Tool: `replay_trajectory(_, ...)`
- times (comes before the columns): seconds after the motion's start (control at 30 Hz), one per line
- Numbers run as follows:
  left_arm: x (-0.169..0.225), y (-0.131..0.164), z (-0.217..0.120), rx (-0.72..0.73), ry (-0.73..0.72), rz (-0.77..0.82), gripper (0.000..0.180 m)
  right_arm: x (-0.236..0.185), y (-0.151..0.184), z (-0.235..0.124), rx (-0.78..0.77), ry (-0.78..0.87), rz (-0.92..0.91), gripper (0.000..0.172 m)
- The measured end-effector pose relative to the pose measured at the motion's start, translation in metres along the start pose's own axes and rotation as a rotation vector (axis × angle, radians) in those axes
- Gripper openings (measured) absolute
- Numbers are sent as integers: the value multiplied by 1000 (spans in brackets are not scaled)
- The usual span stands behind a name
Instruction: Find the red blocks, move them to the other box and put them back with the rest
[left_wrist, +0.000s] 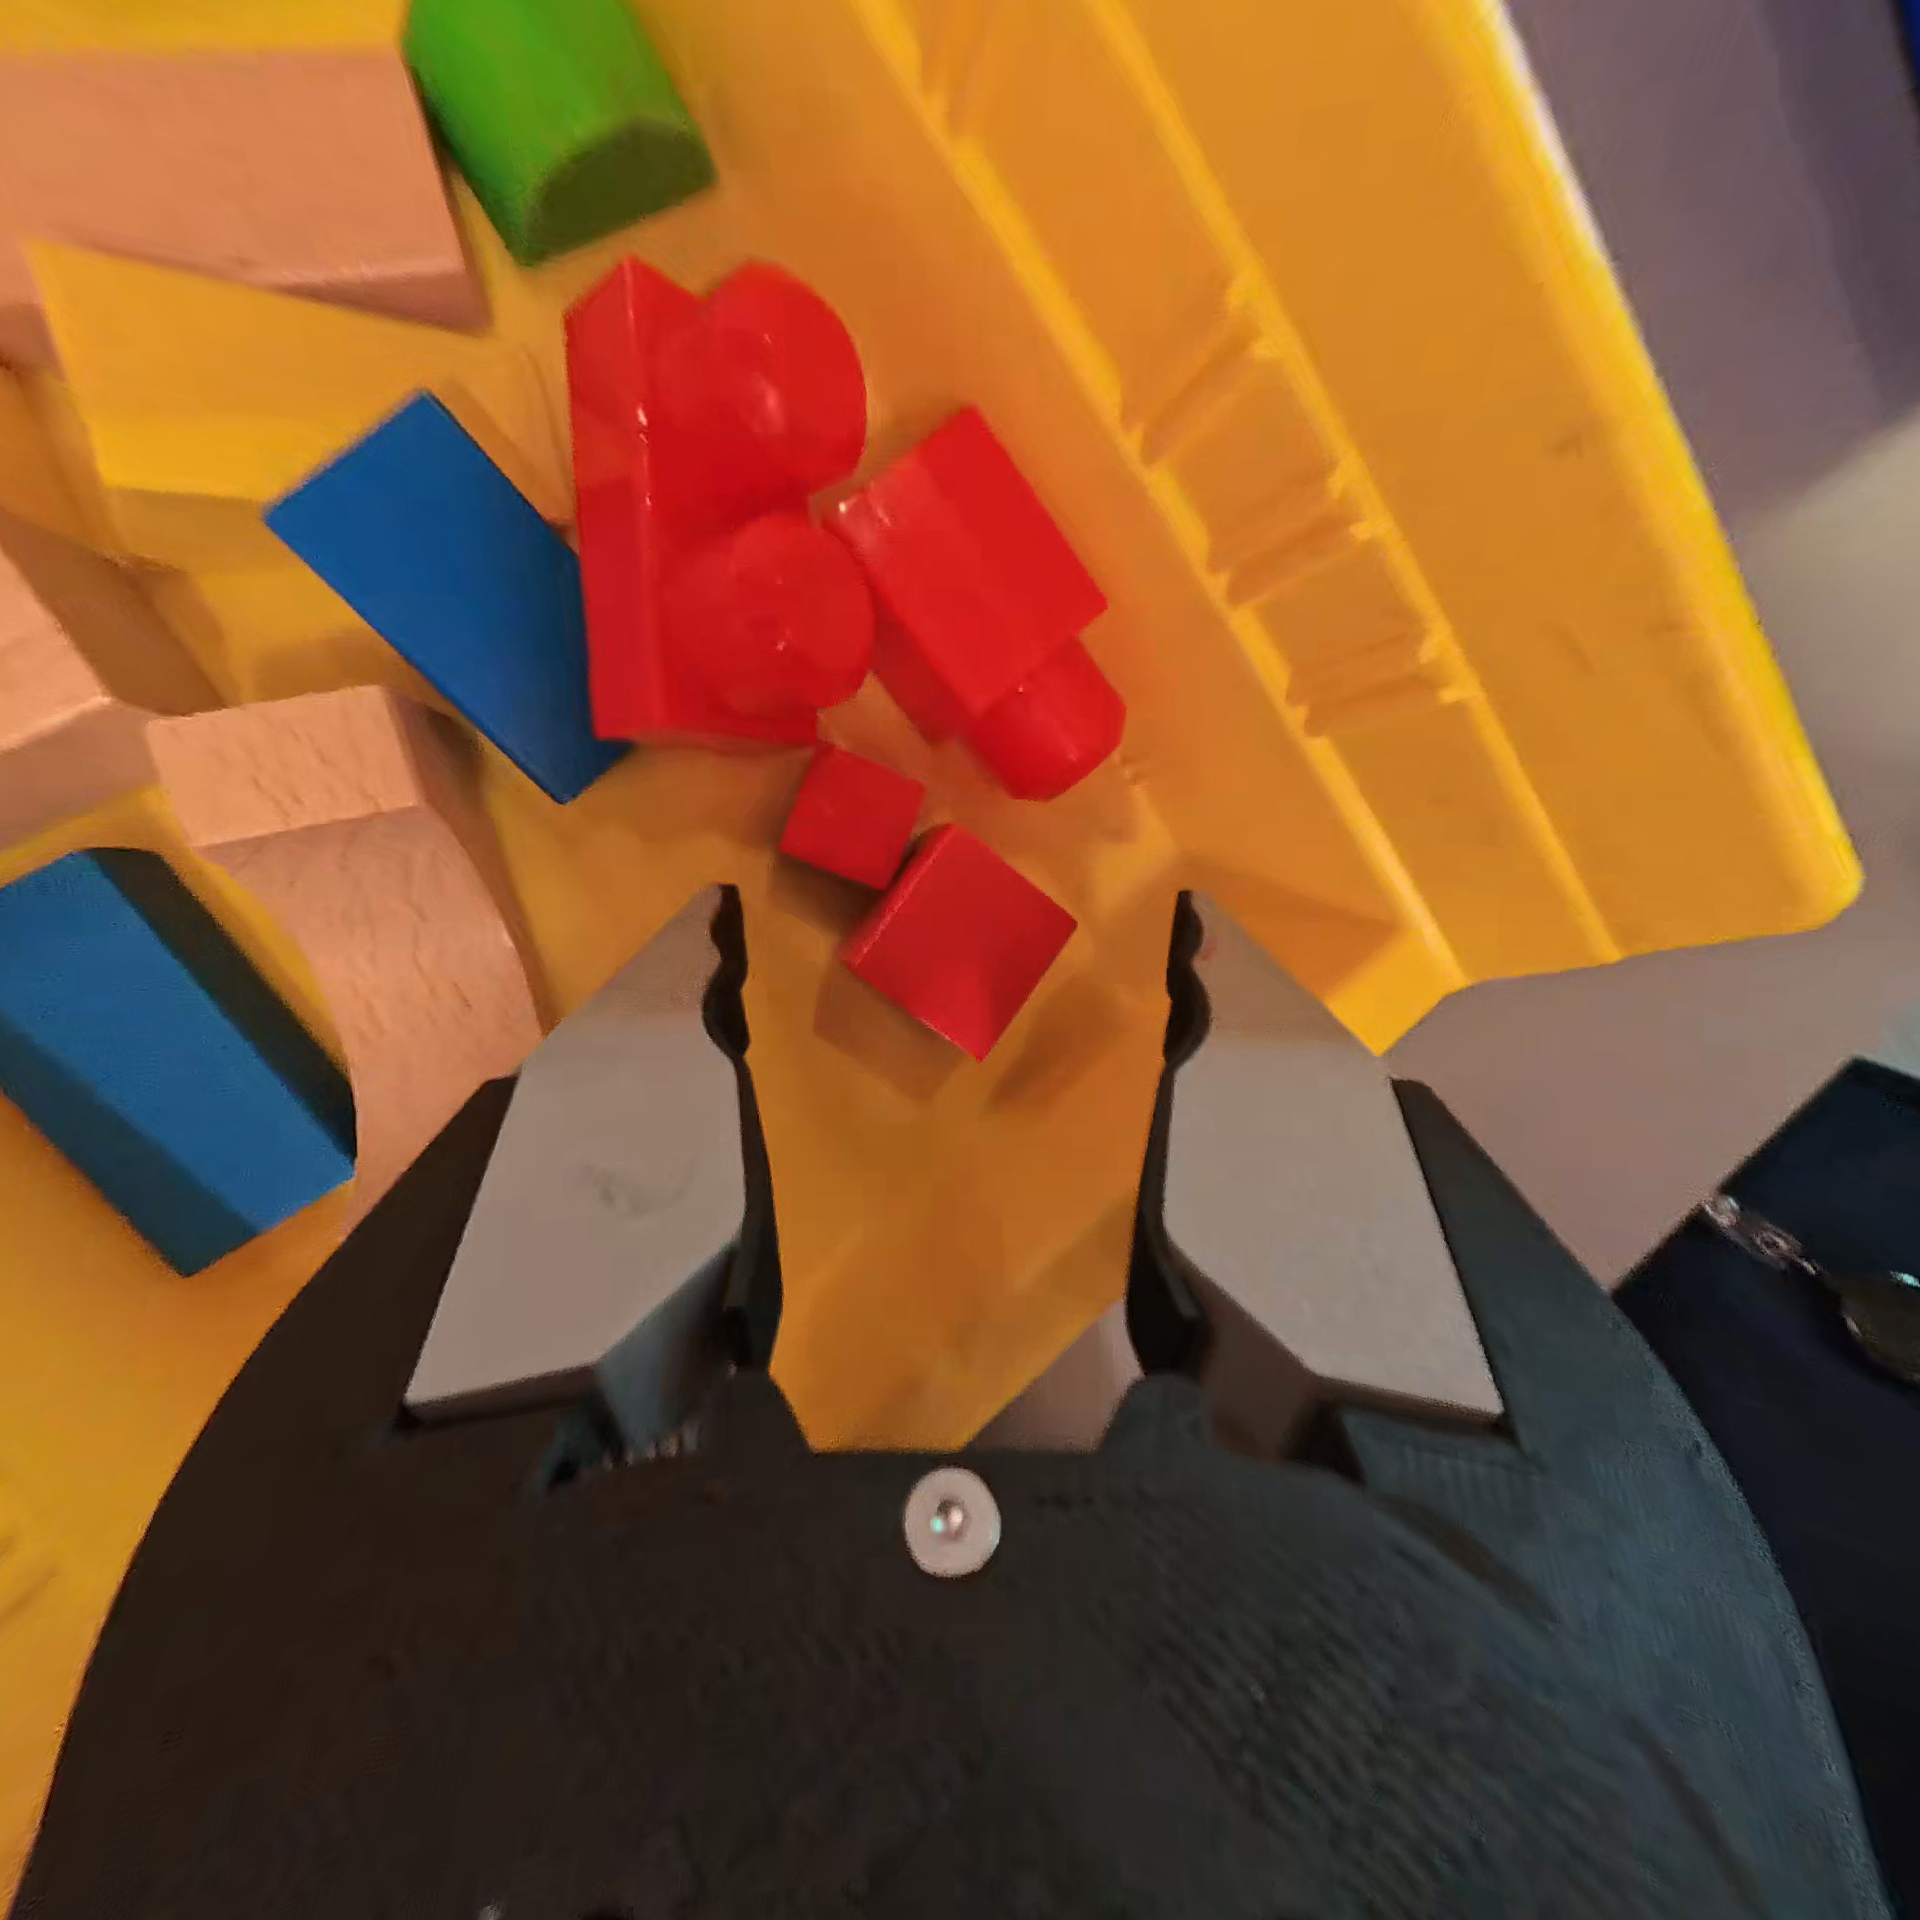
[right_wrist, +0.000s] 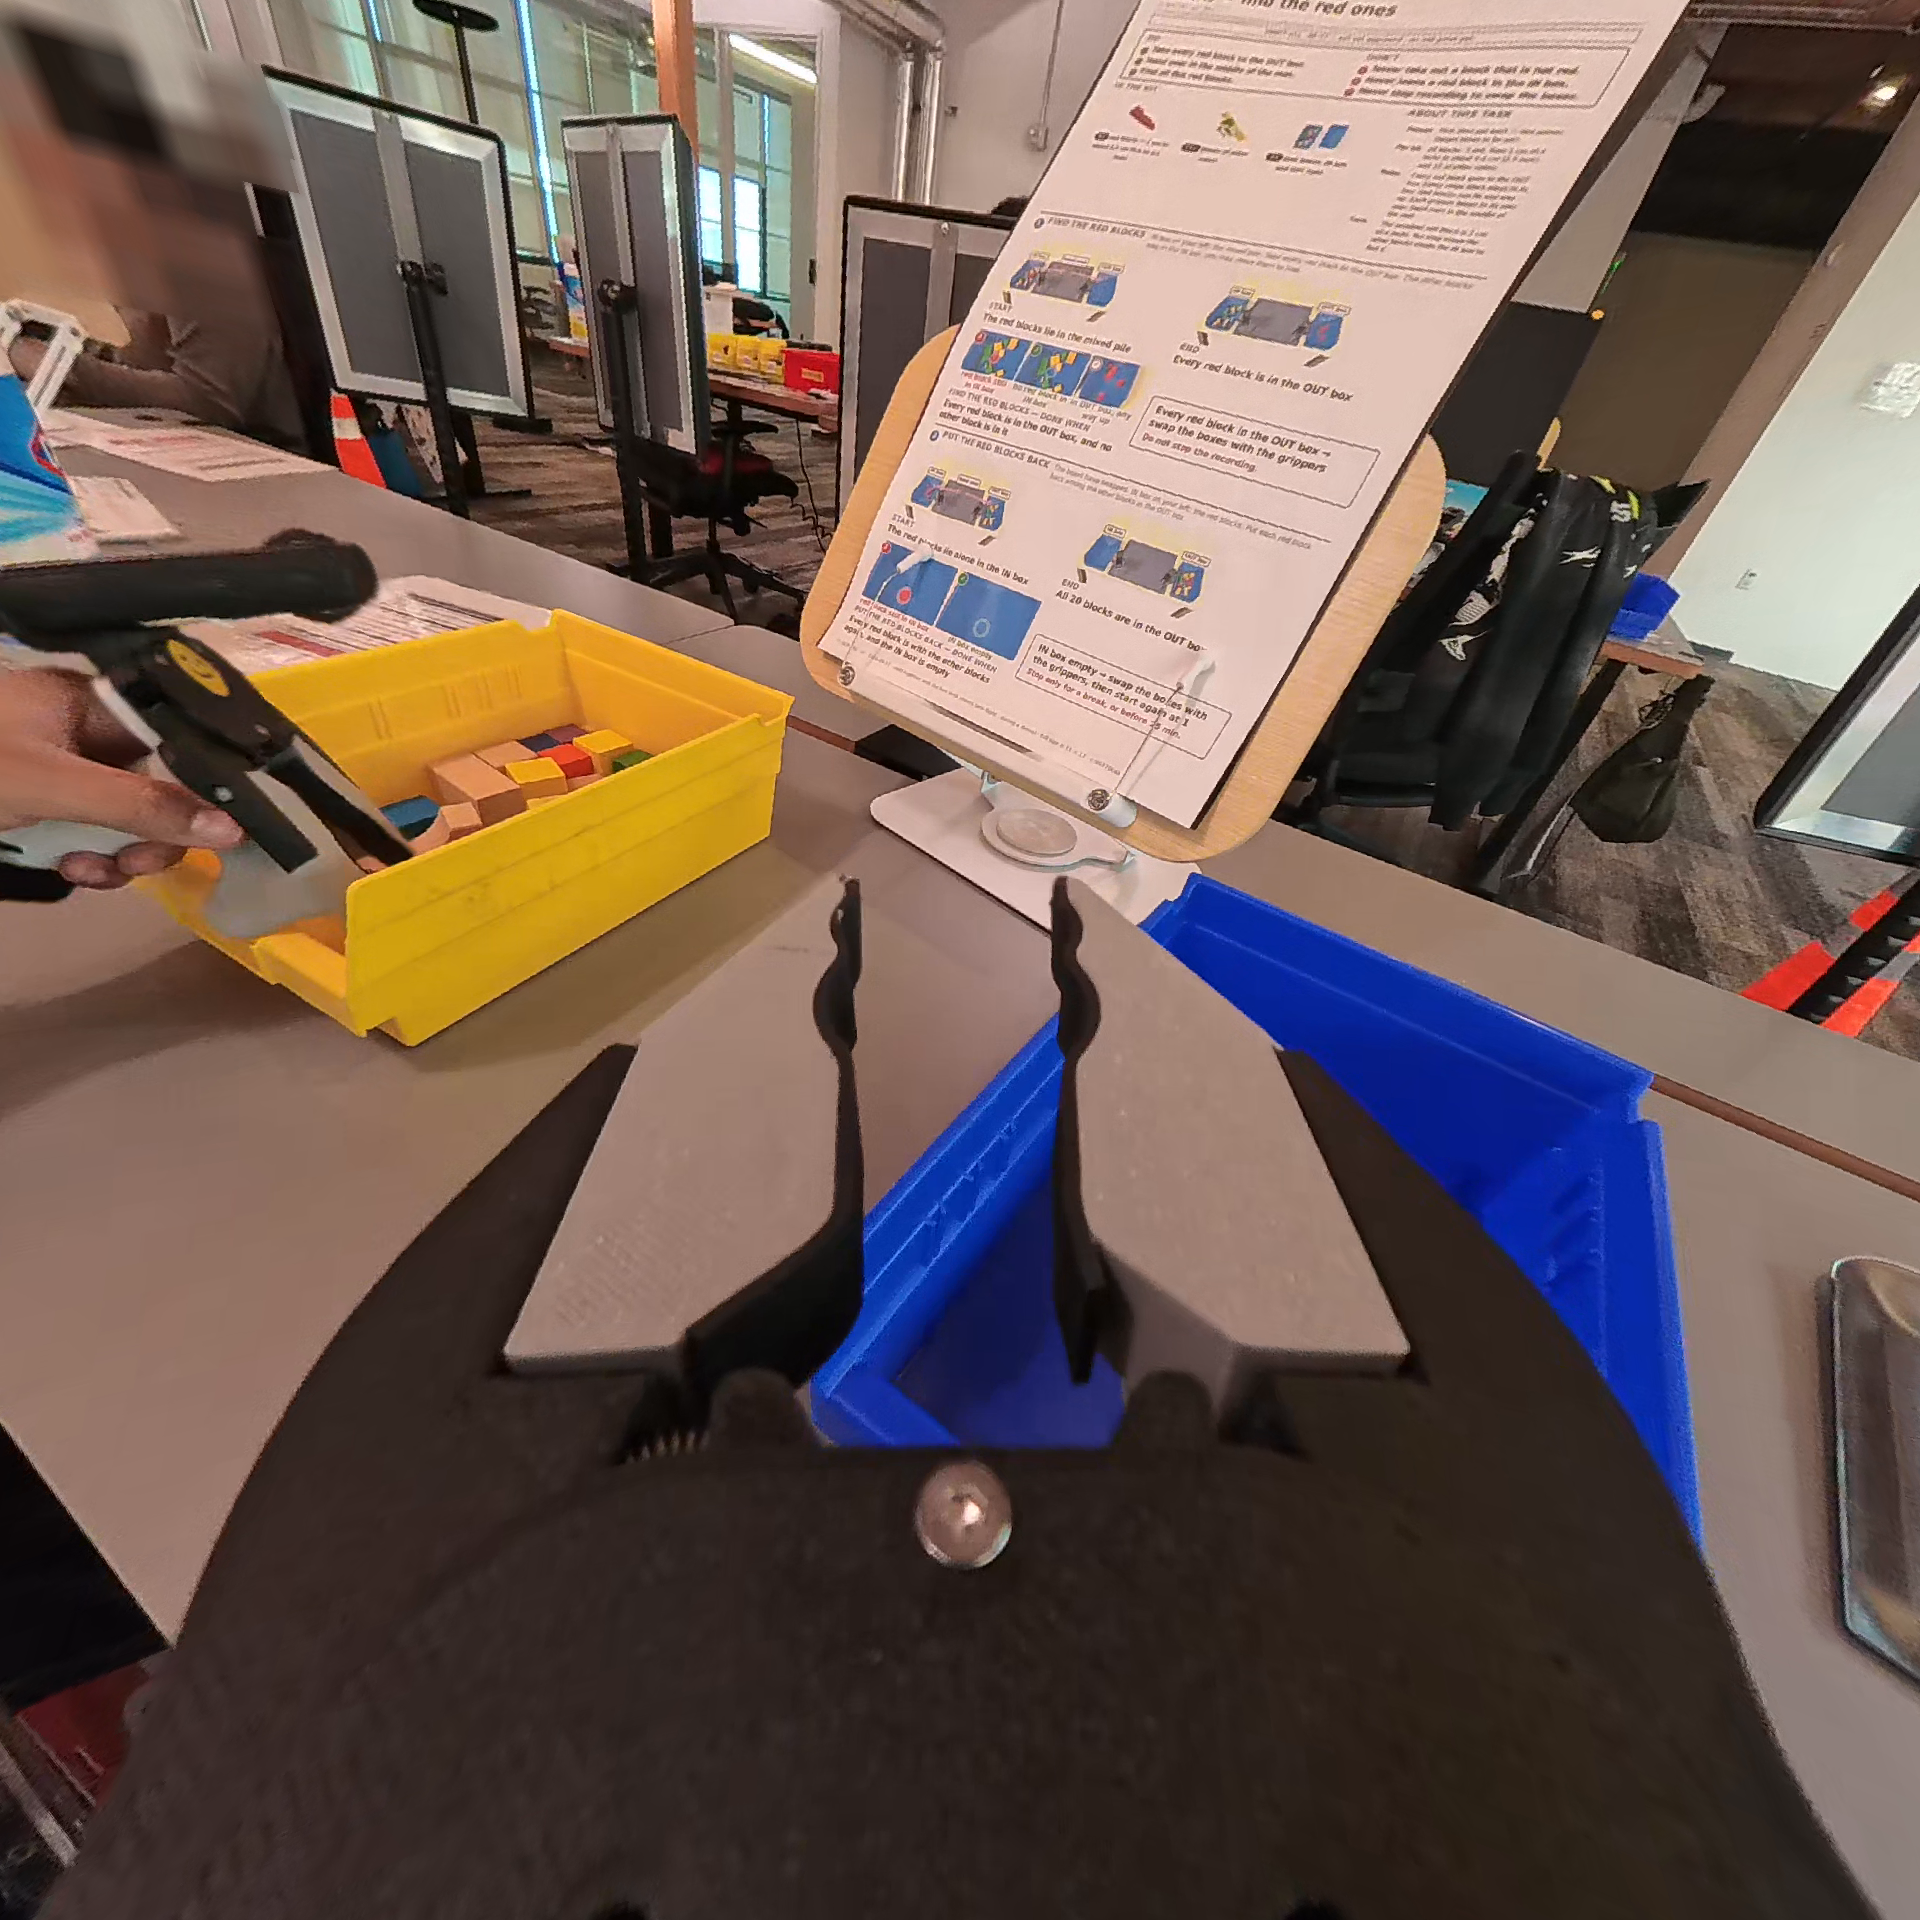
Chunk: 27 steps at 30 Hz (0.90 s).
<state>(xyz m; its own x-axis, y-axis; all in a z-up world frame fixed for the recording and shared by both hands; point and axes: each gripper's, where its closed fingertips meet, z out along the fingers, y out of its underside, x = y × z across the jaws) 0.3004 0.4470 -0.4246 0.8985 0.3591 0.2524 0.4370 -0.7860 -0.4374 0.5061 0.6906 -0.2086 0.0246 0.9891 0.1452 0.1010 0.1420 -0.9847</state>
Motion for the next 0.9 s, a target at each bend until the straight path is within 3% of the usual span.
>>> replay_trajectory(0.23,3,8,1,-175,12,55,47,-2,-4,-3,10,6,-20,30)
replay_trajectory(0.53,2,6,3,-235,38,113,38,-2,-5,-6,8,18,-37,29)
replay_trajectory(0.63,-8,6,-4,-235,-70,174,35,-3,-5,-6,6,15,-40,29)
replay_trajectory(0.73,-4,-9,-23,-118,-175,271,34,-5,-3,-5,5,-5,-32,28)
replay_trajectory(0.9,28,-47,-58,197,-419,584,35,-37,0,5,7,-208,91,30)
